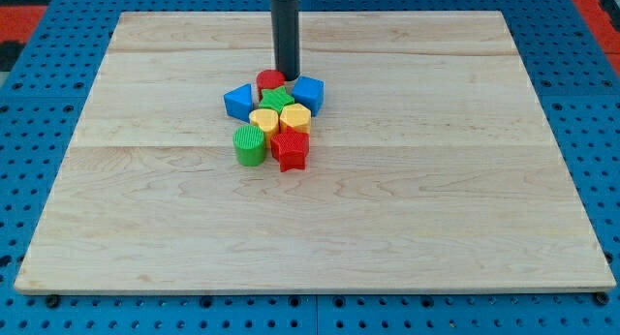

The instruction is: Move the red circle to the top left of the blue triangle

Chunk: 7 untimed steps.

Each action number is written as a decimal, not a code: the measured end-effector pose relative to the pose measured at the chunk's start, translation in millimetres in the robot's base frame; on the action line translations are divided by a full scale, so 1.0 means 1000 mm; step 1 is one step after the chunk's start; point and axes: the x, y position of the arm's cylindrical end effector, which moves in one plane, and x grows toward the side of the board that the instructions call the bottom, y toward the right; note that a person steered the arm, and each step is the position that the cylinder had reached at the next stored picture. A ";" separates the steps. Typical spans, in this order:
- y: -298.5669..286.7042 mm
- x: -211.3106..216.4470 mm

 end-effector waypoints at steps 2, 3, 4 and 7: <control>-0.014 0.006; -0.041 0.006; -0.077 0.006; -0.115 0.047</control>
